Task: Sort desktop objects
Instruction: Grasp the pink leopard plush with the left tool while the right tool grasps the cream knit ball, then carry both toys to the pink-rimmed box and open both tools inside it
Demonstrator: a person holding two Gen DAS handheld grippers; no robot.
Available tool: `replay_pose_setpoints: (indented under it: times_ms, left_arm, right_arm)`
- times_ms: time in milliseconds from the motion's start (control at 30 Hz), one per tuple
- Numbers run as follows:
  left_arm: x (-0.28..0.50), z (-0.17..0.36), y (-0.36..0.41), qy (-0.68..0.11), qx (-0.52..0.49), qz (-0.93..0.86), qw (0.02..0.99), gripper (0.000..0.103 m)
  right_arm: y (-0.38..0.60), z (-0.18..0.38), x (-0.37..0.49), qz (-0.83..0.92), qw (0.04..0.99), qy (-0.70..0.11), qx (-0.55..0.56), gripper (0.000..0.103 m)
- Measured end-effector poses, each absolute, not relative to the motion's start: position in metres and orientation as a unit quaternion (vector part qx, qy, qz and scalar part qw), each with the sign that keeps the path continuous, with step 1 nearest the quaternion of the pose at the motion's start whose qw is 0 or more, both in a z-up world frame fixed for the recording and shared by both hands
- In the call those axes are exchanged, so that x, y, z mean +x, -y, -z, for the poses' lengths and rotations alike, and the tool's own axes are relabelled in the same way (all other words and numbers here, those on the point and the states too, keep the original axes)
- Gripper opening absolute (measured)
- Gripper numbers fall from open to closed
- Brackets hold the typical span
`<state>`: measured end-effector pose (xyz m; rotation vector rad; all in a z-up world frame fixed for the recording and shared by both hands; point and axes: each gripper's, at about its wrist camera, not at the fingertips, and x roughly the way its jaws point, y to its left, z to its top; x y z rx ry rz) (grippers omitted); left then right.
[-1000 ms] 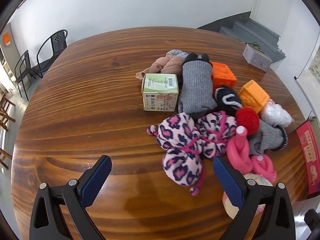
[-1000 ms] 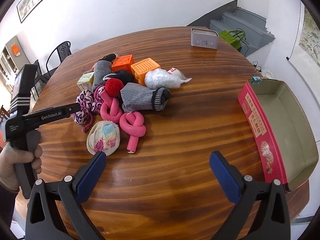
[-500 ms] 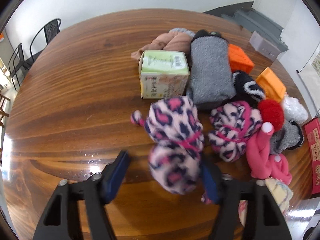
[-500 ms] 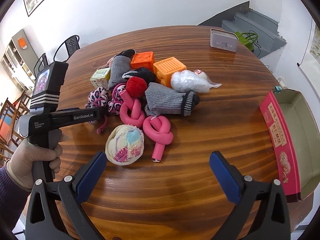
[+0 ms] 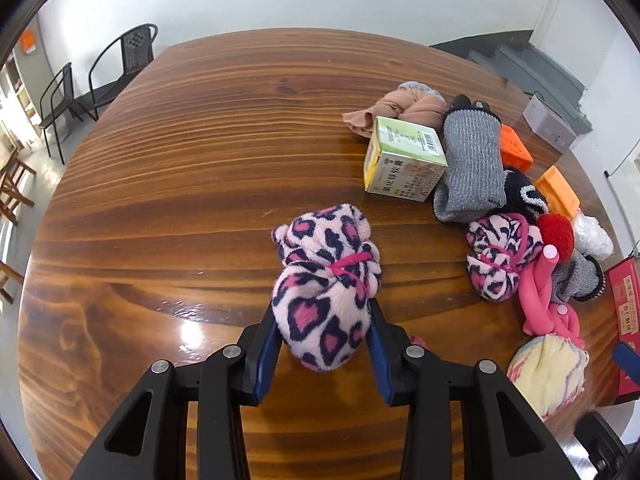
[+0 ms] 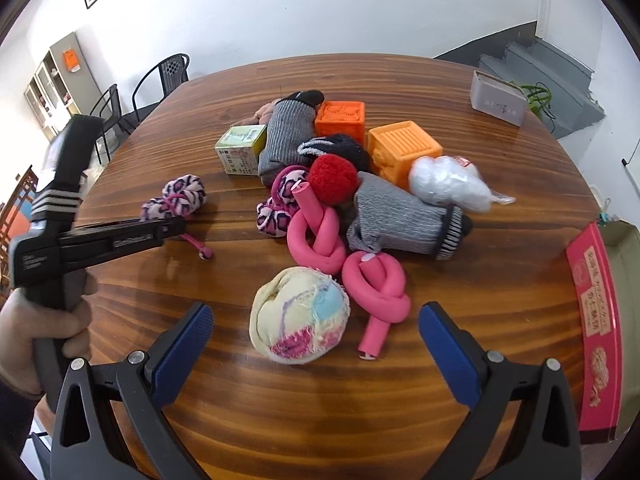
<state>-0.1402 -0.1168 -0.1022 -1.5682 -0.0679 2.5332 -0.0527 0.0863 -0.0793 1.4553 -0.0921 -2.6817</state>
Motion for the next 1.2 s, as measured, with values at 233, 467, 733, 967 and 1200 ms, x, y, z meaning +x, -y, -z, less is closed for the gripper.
replay_pose_setpoints:
  times_ms: [233,467,733,967,1200]
  left_arm:
    - [-0.126,0.095,0.132,0.033,-0.520,-0.849,0.081,0.041]
    - [-0.125,0.101,0.129,0.034,-0.531,-0.843,0.076,0.041]
    - [-0.125,0.109,0.131,0.042,-0.536,-0.839,0.079,0.038]
    - [-0.116,0.090,0.133,0.060,-0.517,-0.848,0.096,0.033]
    - [-0.097,0.060,0.130,0.068,-0.493,-0.861,0.104,0.033]
  right_arm:
    - [-0.078,0.108,-0.074,0.860,0.037,0.024,0.509,0.097]
    - [-0.065,0.111,-0.066,0.868,0.019,-0.046,0.494,0.080]
    - [-0.078,0.109,-0.058,0.861,0.048,0.022,0.507,0.063]
    - [-0.088,0.082,-0.045,0.869,0.053,0.060,0.489,0.063]
    - [-0.102,0.066,-0.030,0.875,0.053,0.076,0.476,0.063]
